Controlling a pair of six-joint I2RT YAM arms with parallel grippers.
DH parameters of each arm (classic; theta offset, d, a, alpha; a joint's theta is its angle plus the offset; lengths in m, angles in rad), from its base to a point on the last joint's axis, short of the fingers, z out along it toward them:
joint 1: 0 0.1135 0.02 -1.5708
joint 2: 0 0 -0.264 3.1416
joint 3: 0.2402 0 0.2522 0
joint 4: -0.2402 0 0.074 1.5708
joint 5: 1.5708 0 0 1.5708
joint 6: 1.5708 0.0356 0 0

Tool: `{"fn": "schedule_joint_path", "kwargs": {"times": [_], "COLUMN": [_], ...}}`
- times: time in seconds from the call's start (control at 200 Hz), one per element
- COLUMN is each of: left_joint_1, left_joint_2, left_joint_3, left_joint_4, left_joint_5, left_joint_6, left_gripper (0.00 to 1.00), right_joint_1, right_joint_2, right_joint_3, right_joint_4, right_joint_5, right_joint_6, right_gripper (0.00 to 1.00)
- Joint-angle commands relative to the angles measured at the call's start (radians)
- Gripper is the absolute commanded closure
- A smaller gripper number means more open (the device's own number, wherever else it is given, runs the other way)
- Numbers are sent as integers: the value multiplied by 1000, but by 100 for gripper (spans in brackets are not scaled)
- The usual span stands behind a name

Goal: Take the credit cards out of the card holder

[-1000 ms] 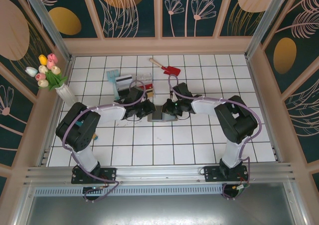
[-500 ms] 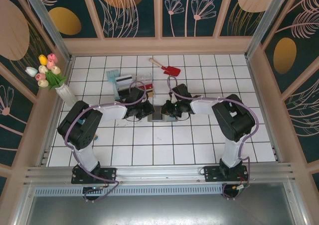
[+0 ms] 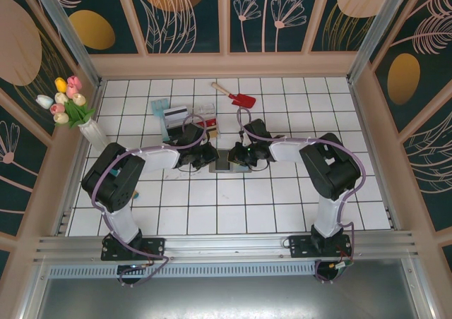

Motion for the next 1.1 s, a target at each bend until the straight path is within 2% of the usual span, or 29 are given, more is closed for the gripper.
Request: {"fn": "schedule_joint_path", "kwargs": {"times": [0.0, 0.265, 0.53, 0.701, 0.941, 1.096], "left_joint_1": [3, 3, 3, 2, -6, -12], "left_joint_2": [17, -14, -63, -38, 1, 20], "left_joint_3": [-17, -20, -3, -8, 0, -1], "left_joint_4": [-4, -19, -24, 45, 40, 30], "left_joint_5": [18, 6, 13, 85, 107, 115], "left_joint_6": [-9, -5, 12, 5, 22, 36], "left_gripper": [82, 76, 76, 80, 82, 82], "right_joint_1": [-6, -11, -13, -15, -21, -28], "right_joint_2": [26, -20, -70, -60, -37, -17], "right_joint_3": [-11, -12, -22, -25, -37, -49], "right_joint_4": [-3, -74, -117, -85, -51, -6], "right_joint_5": [-9, 63, 88, 55, 36, -19], "right_joint_6": [-5, -17, -28, -15, -2, 11], "right_gripper": [88, 90, 88, 85, 77, 76]}}
